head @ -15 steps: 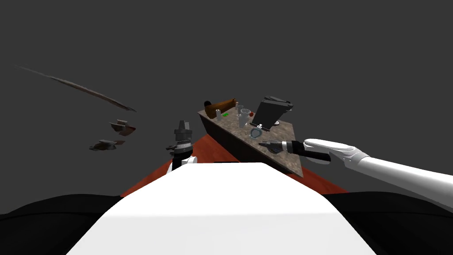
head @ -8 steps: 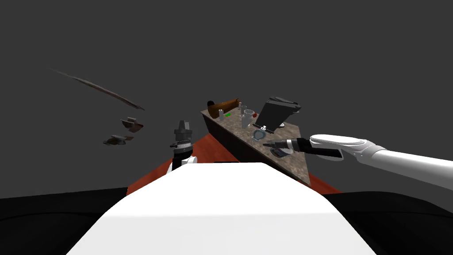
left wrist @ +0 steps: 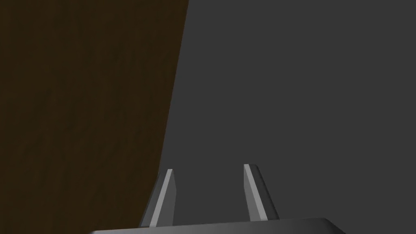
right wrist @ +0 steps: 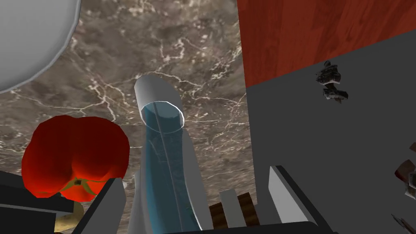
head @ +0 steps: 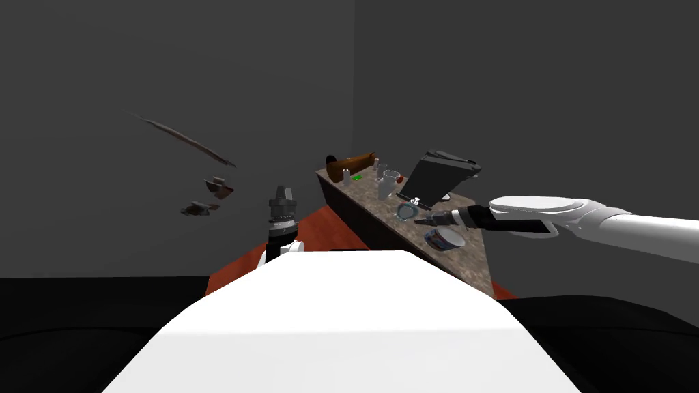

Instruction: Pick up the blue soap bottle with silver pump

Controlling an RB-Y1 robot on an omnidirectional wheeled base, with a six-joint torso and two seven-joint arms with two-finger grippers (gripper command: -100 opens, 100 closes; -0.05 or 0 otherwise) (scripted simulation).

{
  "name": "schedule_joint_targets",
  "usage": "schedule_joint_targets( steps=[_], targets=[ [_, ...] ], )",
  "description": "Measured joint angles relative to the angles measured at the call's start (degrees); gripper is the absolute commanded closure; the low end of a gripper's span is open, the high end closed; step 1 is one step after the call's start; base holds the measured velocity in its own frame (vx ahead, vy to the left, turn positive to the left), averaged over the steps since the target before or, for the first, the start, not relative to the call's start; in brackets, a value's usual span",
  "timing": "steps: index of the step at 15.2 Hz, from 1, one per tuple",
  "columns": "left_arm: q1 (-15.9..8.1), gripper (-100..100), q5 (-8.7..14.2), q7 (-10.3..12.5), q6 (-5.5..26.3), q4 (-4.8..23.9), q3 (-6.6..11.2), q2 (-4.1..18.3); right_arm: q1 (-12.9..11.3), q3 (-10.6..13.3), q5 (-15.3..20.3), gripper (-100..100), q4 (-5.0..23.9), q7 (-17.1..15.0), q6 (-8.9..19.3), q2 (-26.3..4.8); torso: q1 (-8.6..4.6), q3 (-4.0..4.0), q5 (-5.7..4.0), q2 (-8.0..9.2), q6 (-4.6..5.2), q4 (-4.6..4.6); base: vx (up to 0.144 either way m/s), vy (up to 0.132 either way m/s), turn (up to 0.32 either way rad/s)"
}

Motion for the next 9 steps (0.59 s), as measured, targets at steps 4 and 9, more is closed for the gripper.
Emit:
schedule_joint_targets(
  steps=[4, 9],
  targets=[
    [0.00, 0, 0.00, 0.00, 0.00, 0.00, 0.00, 0.00, -0.65, 0.24, 2.26, -100, 1.94, -1.50, -1.10, -3.34, 0.08, 0.00, 0.02, 0.00, 0.01, 0.00, 0.024, 0.037, 0.136],
    [0.00, 0, 0.00, 0.00, 0.00, 0.00, 0.00, 0.00, -0.72, 1.14, 1.50, -100, 2.54, -1.06, -1.24, -6.98, 0.03, 0.02, 0.00, 0.03, 0.01, 0.01, 0.022, 0.026, 0.071]
  ],
)
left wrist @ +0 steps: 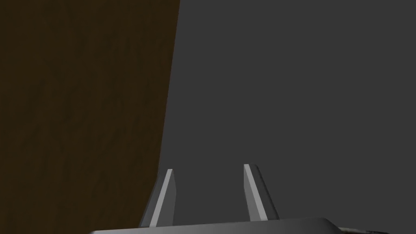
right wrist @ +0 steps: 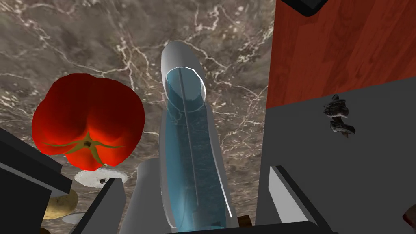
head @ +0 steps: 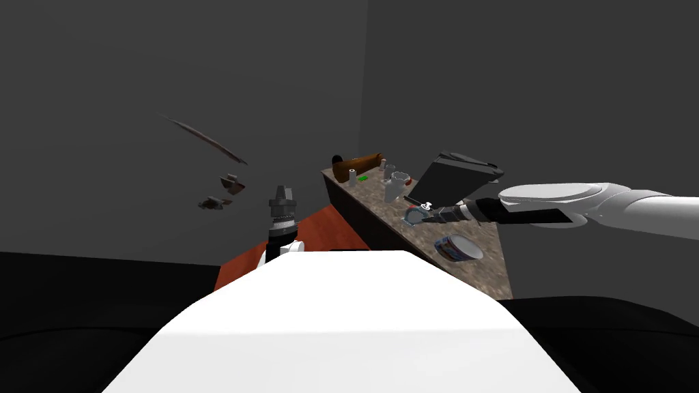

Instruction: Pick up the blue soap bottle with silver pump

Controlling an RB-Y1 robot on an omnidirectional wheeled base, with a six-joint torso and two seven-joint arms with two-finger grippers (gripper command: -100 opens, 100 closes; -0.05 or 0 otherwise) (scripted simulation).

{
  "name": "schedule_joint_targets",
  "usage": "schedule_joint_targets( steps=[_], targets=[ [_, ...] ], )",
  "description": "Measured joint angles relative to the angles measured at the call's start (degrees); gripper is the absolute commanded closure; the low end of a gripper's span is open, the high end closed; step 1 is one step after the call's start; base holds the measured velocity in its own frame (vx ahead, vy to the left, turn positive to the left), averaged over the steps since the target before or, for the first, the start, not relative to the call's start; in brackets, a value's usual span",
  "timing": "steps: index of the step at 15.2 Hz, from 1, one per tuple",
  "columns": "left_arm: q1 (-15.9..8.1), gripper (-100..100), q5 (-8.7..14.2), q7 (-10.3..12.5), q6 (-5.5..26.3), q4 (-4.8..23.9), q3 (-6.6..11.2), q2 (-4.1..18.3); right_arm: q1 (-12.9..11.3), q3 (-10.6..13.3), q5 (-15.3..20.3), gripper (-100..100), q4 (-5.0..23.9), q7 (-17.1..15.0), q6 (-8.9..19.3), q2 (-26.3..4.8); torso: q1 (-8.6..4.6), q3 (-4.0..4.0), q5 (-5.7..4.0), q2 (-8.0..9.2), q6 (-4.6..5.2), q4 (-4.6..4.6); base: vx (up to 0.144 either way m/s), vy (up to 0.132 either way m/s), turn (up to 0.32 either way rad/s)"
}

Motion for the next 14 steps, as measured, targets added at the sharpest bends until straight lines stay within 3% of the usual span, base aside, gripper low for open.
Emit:
schedule_joint_targets(
  steps=[2, 6, 7, 12, 14],
  targets=[
    [0.00, 0, 0.00, 0.00, 0.00, 0.00, 0.00, 0.00, 0.37, -0.80, 1.13, -100, 0.54, -0.53, -0.29, -0.34, 0.00, 0.01, -0.01, 0.02, 0.03, 0.00, 0.020, 0.022, 0.059],
    [0.00, 0, 0.00, 0.00, 0.00, 0.00, 0.00, 0.00, 0.96, 0.46, 1.33, -100, 0.98, 0.99, 1.16, 2.01, -0.05, -0.03, -0.08, -0.04, -0.03, -0.03, 0.028, 0.022, 0.061],
    [0.00, 0, 0.00, 0.00, 0.00, 0.00, 0.00, 0.00, 1.01, 0.50, 1.37, 100, 1.07, 1.14, 1.25, 2.15, -0.07, -0.06, -0.09, -0.07, -0.05, -0.04, 0.000, 0.000, 0.000],
    [0.00, 0, 0.00, 0.00, 0.00, 0.00, 0.01, 0.00, 0.98, 0.48, 1.39, 100, 1.08, 1.19, 1.28, 2.11, -0.13, -0.05, -0.12, -0.04, -0.04, -0.05, -0.004, -0.003, -0.022],
    [0.00, 0, 0.00, 0.00, 0.00, 0.00, 0.01, 0.01, 0.42, 0.43, 0.12, 100, 0.57, 1.02, 0.61, 0.09, -0.19, 0.05, -0.07, 0.11, 0.03, 0.01, -0.029, -0.028, -0.095]
  ],
)
